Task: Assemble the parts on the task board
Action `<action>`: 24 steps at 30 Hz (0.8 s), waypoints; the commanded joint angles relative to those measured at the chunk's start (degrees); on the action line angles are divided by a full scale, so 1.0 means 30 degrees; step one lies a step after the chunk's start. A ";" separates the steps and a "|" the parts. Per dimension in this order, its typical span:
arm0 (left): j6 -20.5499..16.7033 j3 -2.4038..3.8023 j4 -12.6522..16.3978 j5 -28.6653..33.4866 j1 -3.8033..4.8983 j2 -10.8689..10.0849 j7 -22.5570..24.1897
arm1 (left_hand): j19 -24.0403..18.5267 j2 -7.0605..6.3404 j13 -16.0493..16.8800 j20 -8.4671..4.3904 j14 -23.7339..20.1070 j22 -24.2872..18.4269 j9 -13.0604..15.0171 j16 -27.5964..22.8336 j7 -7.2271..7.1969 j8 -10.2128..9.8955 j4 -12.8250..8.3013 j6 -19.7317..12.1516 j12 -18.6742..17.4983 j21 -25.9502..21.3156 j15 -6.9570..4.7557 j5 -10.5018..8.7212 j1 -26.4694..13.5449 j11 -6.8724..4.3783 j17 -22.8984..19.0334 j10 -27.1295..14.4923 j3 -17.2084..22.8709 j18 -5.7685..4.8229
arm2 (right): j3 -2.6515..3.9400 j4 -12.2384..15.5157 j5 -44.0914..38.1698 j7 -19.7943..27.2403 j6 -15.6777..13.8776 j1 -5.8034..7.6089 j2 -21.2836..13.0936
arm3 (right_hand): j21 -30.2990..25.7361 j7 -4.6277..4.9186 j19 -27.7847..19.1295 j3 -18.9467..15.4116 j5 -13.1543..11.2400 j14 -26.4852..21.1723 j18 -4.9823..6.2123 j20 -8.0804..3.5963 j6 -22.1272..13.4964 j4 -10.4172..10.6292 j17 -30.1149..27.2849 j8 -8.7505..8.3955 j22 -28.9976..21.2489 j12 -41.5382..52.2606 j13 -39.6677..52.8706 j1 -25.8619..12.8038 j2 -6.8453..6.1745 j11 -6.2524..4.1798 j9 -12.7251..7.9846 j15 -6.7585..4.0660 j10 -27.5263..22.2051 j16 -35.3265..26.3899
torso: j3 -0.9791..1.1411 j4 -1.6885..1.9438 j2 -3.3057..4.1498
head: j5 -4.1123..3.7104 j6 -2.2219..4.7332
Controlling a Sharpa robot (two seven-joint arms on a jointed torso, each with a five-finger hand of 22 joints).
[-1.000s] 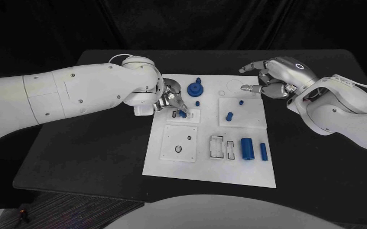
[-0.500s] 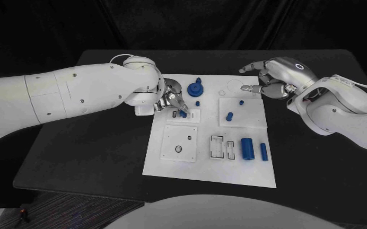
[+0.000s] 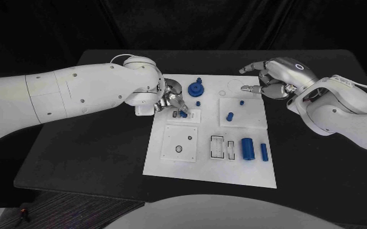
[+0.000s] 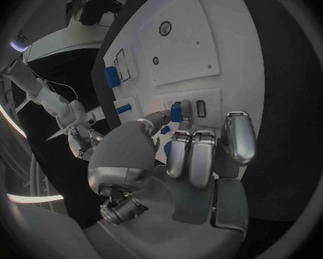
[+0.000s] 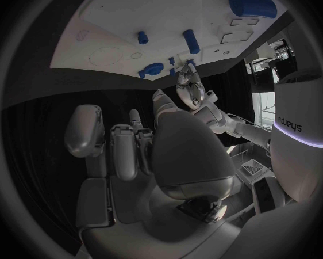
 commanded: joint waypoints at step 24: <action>0.0763 0.0004 0.0017 0.0094 -0.0175 0.0008 0.0287 | -0.0245 -0.0339 0.4019 0.0208 0.1983 0.0002 -0.0183 0.0051 0.0280 -0.2277 0.2055 0.0388 -0.0523 -0.0674 0.0308 -0.5530 -0.1968 0.0313 0.5031 0.1237 -0.2988 0.0049 | 0.0012 -0.0016 -0.0112 -0.0400 0.0159 -0.0058 -0.0010 | -0.0131 0.0019 -0.0126 0.0000 0.0139 0.1309 0.0258 0.0016 0.0187 -0.0141 0.2638 -0.0062 0.2693 -0.0077 0.3429 0.0151 0.0153 0.0126 -0.0037 0.0132 0.0516 -0.0081 | -0.0007 0.0008 0.0007 | 0.0088 0.0001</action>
